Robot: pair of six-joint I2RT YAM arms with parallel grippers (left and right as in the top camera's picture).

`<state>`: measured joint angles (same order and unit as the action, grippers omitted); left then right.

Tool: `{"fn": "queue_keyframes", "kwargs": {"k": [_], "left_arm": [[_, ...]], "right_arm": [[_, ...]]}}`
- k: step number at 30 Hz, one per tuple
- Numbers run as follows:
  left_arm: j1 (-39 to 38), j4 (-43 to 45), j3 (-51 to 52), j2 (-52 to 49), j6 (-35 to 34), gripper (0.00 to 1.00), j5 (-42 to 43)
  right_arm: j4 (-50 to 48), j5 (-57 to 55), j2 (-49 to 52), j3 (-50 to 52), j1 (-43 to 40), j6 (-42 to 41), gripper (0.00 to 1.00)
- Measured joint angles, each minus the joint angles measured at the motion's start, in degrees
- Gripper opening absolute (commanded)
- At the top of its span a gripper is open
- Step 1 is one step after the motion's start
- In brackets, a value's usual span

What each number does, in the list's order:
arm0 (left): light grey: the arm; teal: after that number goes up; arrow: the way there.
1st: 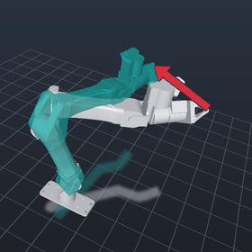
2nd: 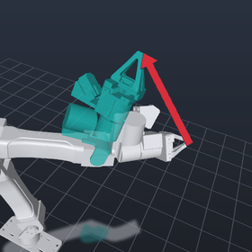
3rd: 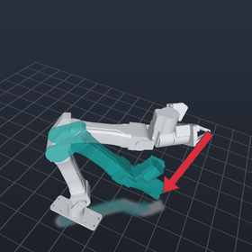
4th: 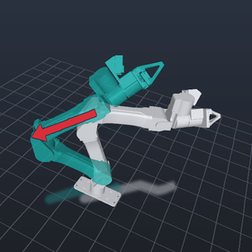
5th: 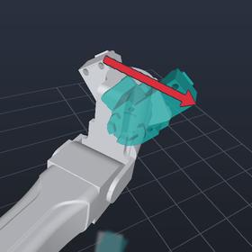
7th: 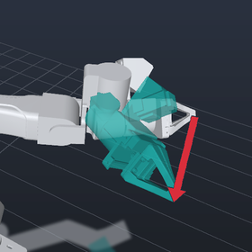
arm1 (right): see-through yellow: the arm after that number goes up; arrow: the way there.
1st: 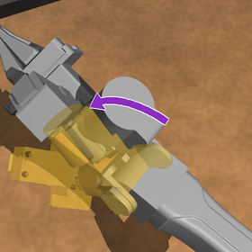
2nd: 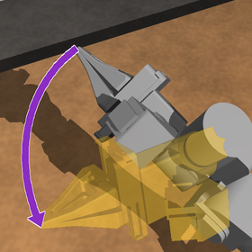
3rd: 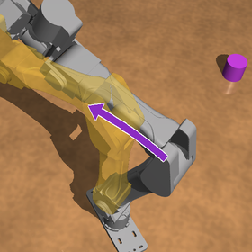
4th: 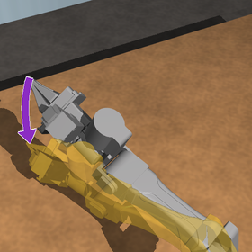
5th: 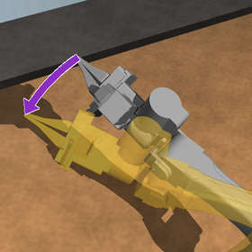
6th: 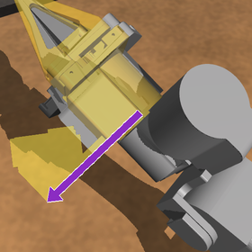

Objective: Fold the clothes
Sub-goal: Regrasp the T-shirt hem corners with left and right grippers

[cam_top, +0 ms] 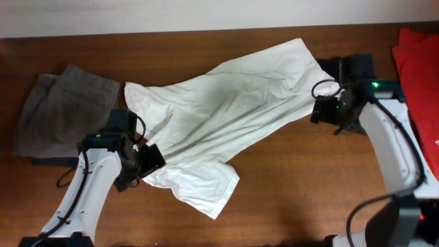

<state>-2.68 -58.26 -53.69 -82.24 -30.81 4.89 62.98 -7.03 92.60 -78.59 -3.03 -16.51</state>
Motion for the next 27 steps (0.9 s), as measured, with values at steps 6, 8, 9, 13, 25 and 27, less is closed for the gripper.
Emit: {"fn": "queue_keyframes", "kwargs": {"k": [6,8,9,13,25,27], "left_arm": [[-1.7,4.8,4.4,0.0,-0.1,0.83,2.3],[-2.5,7.3,6.8,-0.1,0.1,0.79,3.7],[-2.9,8.4,7.9,-0.1,0.1,0.77,4.6],[-3.4,11.1,11.2,-0.1,0.1,0.74,8.6],[-3.4,16.8,15.0,-0.1,-4.5,0.69,12.4],[-3.4,18.5,15.0,-0.1,-5.3,0.68,12.5]], "right_arm": [[0.2,1.5,1.9,0.0,0.0,0.0,0.99],[0.2,1.8,1.9,0.0,0.0,0.0,0.99],[0.4,2.0,1.9,0.0,0.0,0.0,0.99],[0.9,2.0,1.9,0.0,0.0,0.0,0.99],[1.3,2.2,1.9,0.0,0.0,0.0,0.99],[1.5,2.2,1.9,0.0,0.0,0.0,0.99]]}}
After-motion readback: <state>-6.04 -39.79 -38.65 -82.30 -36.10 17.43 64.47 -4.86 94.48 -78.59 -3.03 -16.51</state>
